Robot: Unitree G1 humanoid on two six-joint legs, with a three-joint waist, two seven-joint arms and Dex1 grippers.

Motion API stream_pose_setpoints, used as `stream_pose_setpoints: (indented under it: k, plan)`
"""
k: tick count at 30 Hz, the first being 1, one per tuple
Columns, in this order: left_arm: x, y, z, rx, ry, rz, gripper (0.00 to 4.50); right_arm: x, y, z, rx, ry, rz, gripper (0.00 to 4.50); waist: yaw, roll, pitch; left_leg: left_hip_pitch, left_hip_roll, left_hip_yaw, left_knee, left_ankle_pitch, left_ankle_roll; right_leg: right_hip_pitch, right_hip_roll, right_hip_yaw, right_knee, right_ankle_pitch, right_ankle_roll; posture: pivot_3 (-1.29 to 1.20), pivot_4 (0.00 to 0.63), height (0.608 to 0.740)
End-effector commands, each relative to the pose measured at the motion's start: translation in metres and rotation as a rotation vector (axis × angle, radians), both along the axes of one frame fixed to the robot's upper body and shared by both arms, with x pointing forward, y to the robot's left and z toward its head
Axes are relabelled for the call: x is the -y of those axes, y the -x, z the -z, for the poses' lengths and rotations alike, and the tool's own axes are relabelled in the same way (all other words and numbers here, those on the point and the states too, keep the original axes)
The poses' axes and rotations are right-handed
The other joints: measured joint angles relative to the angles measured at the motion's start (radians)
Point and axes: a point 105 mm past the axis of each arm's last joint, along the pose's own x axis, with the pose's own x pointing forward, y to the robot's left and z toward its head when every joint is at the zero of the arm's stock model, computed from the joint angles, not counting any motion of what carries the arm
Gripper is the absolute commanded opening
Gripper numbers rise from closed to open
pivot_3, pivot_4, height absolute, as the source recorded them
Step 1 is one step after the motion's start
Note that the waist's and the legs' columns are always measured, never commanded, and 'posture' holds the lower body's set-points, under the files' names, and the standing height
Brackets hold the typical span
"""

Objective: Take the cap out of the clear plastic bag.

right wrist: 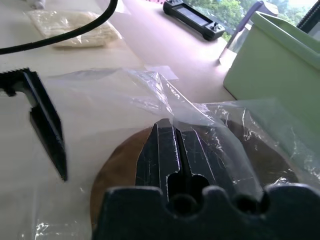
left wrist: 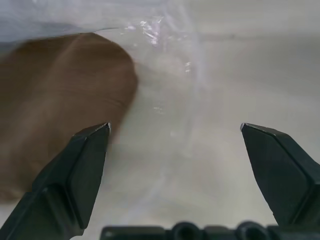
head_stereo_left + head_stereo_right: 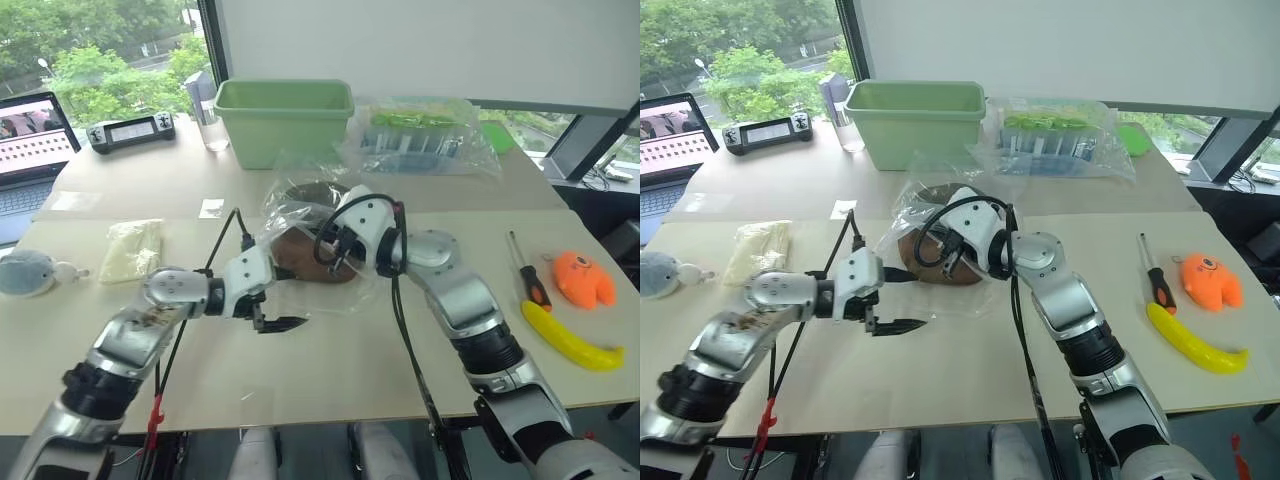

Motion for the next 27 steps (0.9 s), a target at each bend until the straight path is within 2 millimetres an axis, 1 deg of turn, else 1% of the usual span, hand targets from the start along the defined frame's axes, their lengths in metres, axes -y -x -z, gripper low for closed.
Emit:
stream_pose_setpoints:
  k: [1, 3, 5, 8, 10, 11, 12, 14, 19, 23, 25, 26, 27]
  plan:
    - [0.013, -0.008, -0.012, 0.237, -0.032, 0.025, 4.5, 0.007, 0.001, -0.021, 0.072, -0.029, 0.02, 0.02, -0.001, 0.0, 0.0, 0.0, 0.0, 0.0, 0.0, 0.0, 0.0, 0.0, 0.0, 0.0, 0.0, 0.0, 0.0, 0.0, 0.15, 0.74]
    - [0.019, -0.012, -0.014, 0.309, -0.042, 0.033, 4.5, 0.008, 0.001, -0.02, 0.073, -0.025, 0.025, 0.02, -0.002, 0.0, 0.0, 0.0, 0.0, 0.0, 0.0, 0.0, 0.0, 0.0, 0.0, 0.0, 0.0, 0.0, 0.0, 0.0, 0.15, 0.74]
    - [0.022, -0.013, -0.009, 0.374, -0.114, 0.064, 4.5, 0.008, 0.001, -0.021, 0.074, -0.023, 0.028, 0.02, -0.001, 0.0, 0.0, 0.0, 0.0, 0.0, 0.0, 0.0, 0.0, 0.0, 0.0, 0.0, 0.0, 0.0, 0.0, 0.0, 0.15, 0.74]
    - [0.021, -0.019, -0.002, 0.456, -0.202, 0.075, 4.5, 0.009, 0.001, -0.021, 0.076, -0.023, 0.031, 0.02, -0.001, 0.0, 0.0, 0.0, 0.0, 0.0, 0.0, 0.0, 0.0, 0.0, 0.0, 0.0, 0.0, 0.0, 0.001, 0.0, 0.15, 0.74]
    - [0.021, -0.021, -0.001, 0.489, -0.228, 0.079, 4.5, 0.009, 0.001, -0.022, 0.077, -0.022, 0.033, 0.02, -0.002, 0.0, 0.0, 0.0, 0.0, 0.0, 0.0, 0.0, 0.0, 0.0, 0.0, 0.0, 0.0, 0.001, 0.001, 0.0, 0.15, 0.74]
    - [0.02, -0.022, 0.004, 0.496, -0.263, 0.084, 4.5, 0.009, 0.001, -0.022, 0.077, -0.022, 0.034, 0.02, -0.002, 0.0, 0.0, 0.0, 0.0, 0.0, 0.0, 0.0, 0.0, 0.0, 0.0, 0.0, 0.0, 0.001, 0.001, 0.0, 0.15, 0.74]
    - [0.017, -0.028, 0.009, 0.504, -0.307, 0.067, 4.5, 0.01, 0.001, -0.022, 0.075, -0.023, 0.037, 0.02, -0.002, 0.0, 0.0, 0.0, 0.0, 0.0, 0.0, 0.0, 0.0, 0.0, 0.0, 0.0, 0.0, 0.001, 0.001, 0.0, 0.15, 0.74]
    - [0.015, -0.036, 0.014, 0.534, -0.358, 0.058, 4.5, 0.011, 0.0, -0.021, 0.074, -0.018, 0.043, 0.02, -0.001, 0.0, 0.0, 0.0, 0.0, 0.0, 0.0, 0.0, 0.0, 0.0, 0.0, 0.0, 0.0, 0.001, 0.001, 0.0, 0.15, 0.74]
    - [0.016, -0.055, 0.008, 0.606, -0.376, -0.008, 4.5, 0.013, 0.0, -0.022, 0.072, -0.018, 0.047, 0.02, 0.002, 0.0, 0.0, 0.0, 0.0, 0.0, 0.0, 0.0, 0.0, 0.0, 0.0, 0.0, 0.0, 0.001, 0.002, 0.0, 0.15, 0.74]
    - [0.011, -0.073, 0.01, 0.643, -0.427, -0.044, 4.5, 0.014, -0.001, -0.022, 0.069, -0.008, 0.048, 0.02, 0.003, 0.0, 0.0, 0.0, -0.001, 0.0, 0.0, 0.0, 0.0, 0.0, 0.0, 0.0, 0.0, 0.001, 0.002, 0.0, 0.15, 0.74]
    - [0.012, -0.078, 0.007, 0.645, -0.407, -0.052, 3.97, 0.015, 0.0, -0.022, 0.068, -0.005, 0.048, 0.0, 0.002, 0.0, 0.0, 0.0, -0.001, 0.0, 0.0, 0.0, 0.0, 0.0, 0.0, 0.0, 0.0, 0.001, 0.002, 0.0, 0.15, 0.74]
    - [0.015, -0.078, 0.006, 0.64, -0.389, -0.046, 3.81, 0.015, 0.0, -0.022, 0.068, -0.003, 0.049, 0.0, 0.002, 0.0, 0.0, 0.0, -0.001, 0.0, 0.0, 0.0, 0.0, 0.0, 0.0, 0.0, 0.0, 0.001, 0.002, 0.0, 0.15, 0.74]
    - [0.018, -0.077, 0.004, 0.632, -0.366, -0.041, 3.43, 0.016, 0.0, -0.022, 0.067, -0.002, 0.05, 0.0, 0.002, 0.0, 0.0, 0.0, -0.001, 0.0, 0.0, 0.0, 0.0, 0.0, 0.0, 0.0, 0.0, 0.001, 0.002, 0.0, 0.15, 0.74]
